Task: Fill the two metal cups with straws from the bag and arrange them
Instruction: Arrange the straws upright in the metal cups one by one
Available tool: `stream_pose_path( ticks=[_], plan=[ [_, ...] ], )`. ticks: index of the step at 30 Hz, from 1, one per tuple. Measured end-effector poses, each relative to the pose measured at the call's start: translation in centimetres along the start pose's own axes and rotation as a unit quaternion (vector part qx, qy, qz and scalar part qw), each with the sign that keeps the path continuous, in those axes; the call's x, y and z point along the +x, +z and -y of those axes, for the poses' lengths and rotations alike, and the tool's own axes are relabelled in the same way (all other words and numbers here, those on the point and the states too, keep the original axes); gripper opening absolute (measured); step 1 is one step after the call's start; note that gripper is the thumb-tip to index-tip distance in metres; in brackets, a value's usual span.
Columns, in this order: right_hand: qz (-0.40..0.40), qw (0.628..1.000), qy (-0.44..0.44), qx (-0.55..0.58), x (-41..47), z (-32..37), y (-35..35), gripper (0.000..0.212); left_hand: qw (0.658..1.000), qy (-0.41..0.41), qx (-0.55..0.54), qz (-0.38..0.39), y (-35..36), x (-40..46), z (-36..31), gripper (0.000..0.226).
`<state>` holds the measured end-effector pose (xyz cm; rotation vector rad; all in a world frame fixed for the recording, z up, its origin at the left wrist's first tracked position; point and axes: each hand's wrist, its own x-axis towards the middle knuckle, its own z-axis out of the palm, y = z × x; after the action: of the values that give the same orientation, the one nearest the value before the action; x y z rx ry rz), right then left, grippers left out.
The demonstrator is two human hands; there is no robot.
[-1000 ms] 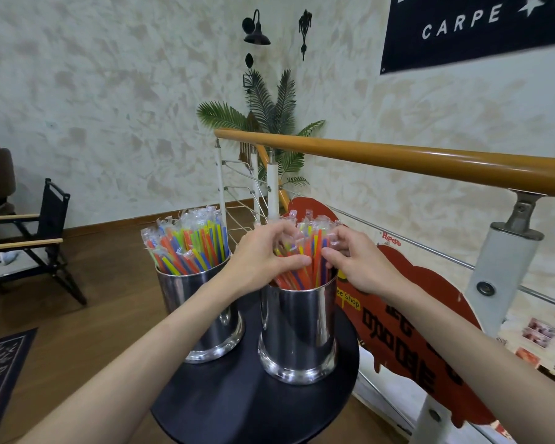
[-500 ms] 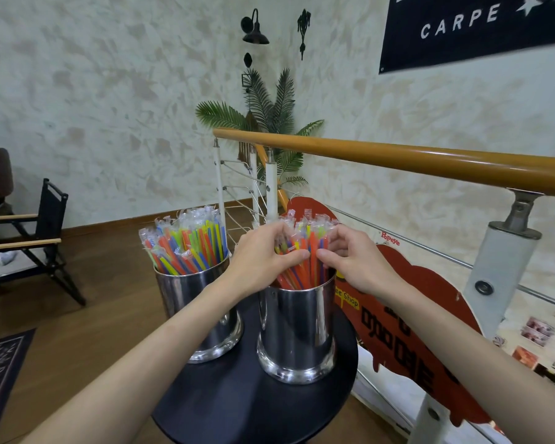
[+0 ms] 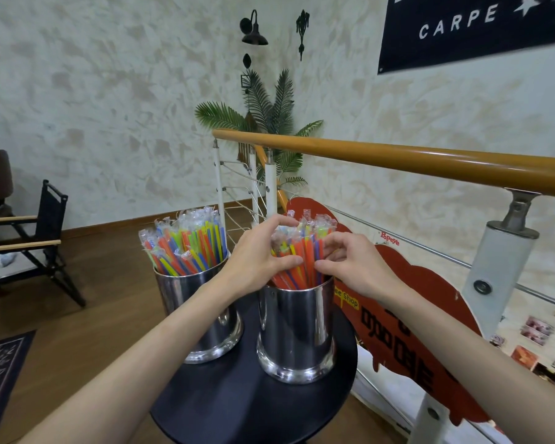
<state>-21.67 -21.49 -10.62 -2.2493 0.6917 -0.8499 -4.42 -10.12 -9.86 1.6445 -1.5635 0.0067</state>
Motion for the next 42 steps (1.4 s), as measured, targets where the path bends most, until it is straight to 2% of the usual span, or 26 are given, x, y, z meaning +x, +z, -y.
stream_pose_path(
  ticks=[9, 14, 16, 20, 25, 29, 33, 35, 37, 39, 42],
  plan=[
    [-0.056, 0.998, -0.034, 0.005, -1.1, -0.1, 0.7, 0.025, 0.998, 0.025, -0.038, 0.040, -1.1, -0.4, -0.6, 0.057],
    [-0.059, 0.996, -0.052, -0.028, -1.3, 0.3, 1.5, 0.025, 0.997, 0.041, 0.061, 0.013, -0.6, -1.1, -2.0, 0.063],
    [-0.050, 0.997, -0.060, -0.025, -1.4, 0.3, 1.4, 0.022, 0.995, 0.058, 0.079, -0.016, -0.1, -1.0, -1.9, 0.054],
    [-0.024, 0.998, -0.040, 0.034, -1.6, -0.1, 0.2, 0.018, 0.993, 0.079, 0.076, -0.049, 0.8, -0.9, -1.2, 0.020],
    [-0.027, 0.996, -0.015, 0.083, -2.4, -1.5, -0.8, 0.026, 0.993, 0.089, 0.056, -0.055, 1.2, -1.1, -0.4, 0.007],
    [0.034, 0.994, 0.031, 0.101, -2.5, -1.5, -1.1, 0.047, 0.993, 0.103, 0.032, -0.055, 1.0, -1.8, -0.5, 0.006],
    [0.151, 0.977, 0.045, 0.144, -1.4, -1.6, -0.8, 0.103, 0.994, 0.102, 0.017, -0.027, 0.4, -2.0, -0.6, 0.016],
    [0.198, 0.966, 0.044, 0.159, -0.8, -2.0, -0.8, 0.124, 0.994, 0.106, 0.021, -0.014, 0.1, -2.0, -0.8, 0.023],
    [0.230, 0.957, 0.042, 0.172, -0.4, -2.4, -0.9, 0.122, 0.993, 0.113, 0.030, -0.004, -0.2, -2.0, -0.9, 0.026],
    [0.244, 0.953, 0.041, 0.174, -0.5, -2.6, -0.9, 0.110, 0.992, 0.118, 0.034, 0.003, -0.5, -2.0, -0.9, 0.024],
    [0.220, 0.963, 0.035, 0.153, -1.0, -2.6, -0.8, 0.096, 0.990, 0.130, 0.056, -0.004, -0.8, -2.2, -0.5, 0.029]
  ],
)
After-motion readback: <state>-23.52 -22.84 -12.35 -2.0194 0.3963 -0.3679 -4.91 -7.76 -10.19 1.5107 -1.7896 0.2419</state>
